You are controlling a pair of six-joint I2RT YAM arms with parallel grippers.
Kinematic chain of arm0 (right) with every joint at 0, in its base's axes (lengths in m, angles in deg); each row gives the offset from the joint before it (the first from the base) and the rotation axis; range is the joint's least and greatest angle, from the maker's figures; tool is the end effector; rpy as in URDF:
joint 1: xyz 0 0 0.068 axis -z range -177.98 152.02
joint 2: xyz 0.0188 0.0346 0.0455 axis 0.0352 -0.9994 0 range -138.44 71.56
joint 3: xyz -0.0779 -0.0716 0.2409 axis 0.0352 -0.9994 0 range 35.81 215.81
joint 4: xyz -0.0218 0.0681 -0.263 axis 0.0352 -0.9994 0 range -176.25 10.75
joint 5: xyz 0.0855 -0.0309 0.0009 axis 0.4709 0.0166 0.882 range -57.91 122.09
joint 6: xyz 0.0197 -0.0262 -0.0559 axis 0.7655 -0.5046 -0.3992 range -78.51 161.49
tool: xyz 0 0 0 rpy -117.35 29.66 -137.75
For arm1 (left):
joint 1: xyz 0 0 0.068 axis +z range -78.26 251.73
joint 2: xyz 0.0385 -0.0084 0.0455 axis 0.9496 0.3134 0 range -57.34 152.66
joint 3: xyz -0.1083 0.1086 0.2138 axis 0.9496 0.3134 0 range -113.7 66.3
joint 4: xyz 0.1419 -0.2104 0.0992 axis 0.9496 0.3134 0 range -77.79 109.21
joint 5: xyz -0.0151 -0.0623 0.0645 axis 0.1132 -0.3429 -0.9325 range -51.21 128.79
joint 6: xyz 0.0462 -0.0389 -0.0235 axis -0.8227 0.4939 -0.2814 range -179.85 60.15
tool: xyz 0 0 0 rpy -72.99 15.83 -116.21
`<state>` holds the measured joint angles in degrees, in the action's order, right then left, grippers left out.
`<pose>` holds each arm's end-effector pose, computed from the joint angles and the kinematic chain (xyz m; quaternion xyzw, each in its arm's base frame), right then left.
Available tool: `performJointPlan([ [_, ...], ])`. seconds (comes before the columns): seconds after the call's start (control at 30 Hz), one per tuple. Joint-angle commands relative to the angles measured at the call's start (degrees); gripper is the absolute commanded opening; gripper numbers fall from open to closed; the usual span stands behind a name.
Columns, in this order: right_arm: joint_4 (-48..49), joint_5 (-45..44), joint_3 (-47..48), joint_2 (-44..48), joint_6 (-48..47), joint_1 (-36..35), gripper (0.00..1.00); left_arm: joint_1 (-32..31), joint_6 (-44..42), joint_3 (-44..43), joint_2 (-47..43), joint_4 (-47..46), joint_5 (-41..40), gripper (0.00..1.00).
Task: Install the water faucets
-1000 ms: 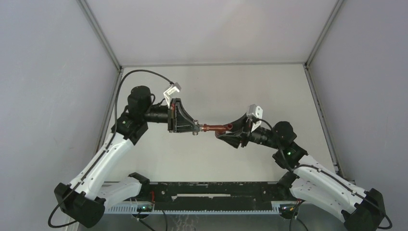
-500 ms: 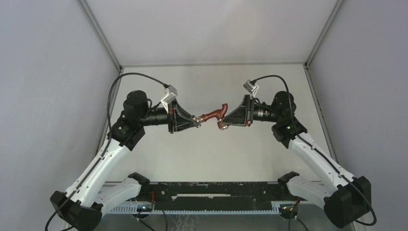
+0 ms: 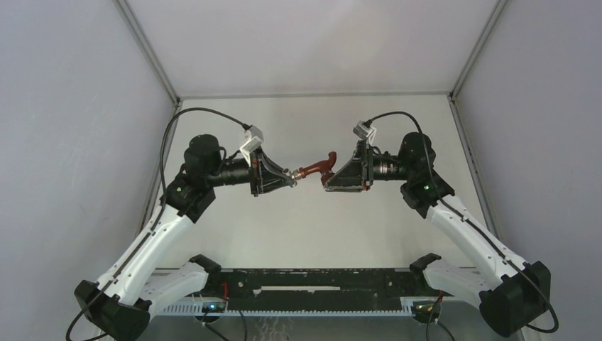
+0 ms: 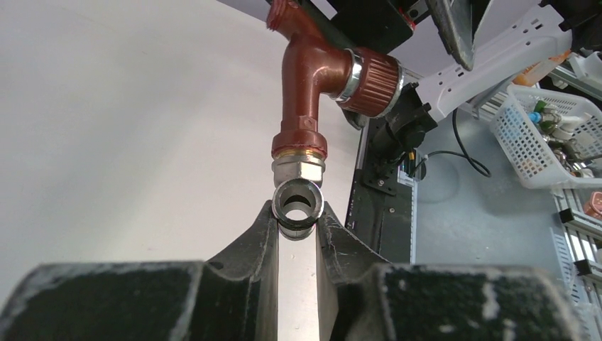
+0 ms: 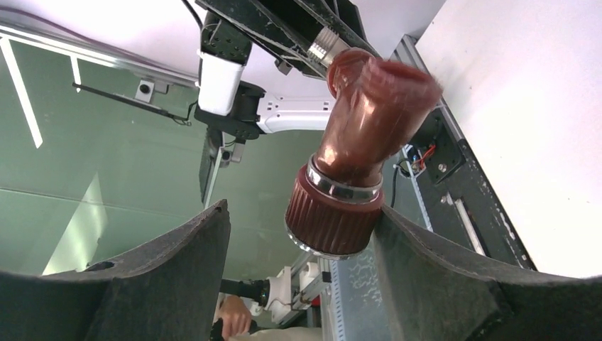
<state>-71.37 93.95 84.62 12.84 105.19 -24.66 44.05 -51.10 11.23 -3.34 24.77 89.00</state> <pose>0.2026 0.1518 0.3421 -0.1426 0.6986 0.6833 0.1575 0.1862 -0.1415 0.3625 0.3802 0.6475 -0.4912 0.4415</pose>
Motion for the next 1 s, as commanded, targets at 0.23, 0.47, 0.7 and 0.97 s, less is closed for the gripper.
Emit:
performJointPlan([
  [0.23, -0.1, -3.3, 2.3, -3.5, -3.2, -0.6, 0.78, -0.6, 0.1, 1.5, -1.0, -4.3, 4.7, 0.00],
  [0.47, 3.3, -4.0, 2.3, -4.6, -2.5, -0.2, 0.79, -0.6, -2.2, 1.1, -1.3, -0.6, 5.2, 0.00],
  [0.7, 5.6, -3.7, 2.3, -5.3, 0.1, -1.2, 0.31, -0.7, -2.3, 1.0, -1.2, -0.5, 5.1, 0.00],
  [0.97, 8.1, -5.7, 1.6, -6.0, 0.6, -3.3, 0.00, -1.1, 0.9, 0.8, -0.7, -2.3, 4.2, 0.05],
])
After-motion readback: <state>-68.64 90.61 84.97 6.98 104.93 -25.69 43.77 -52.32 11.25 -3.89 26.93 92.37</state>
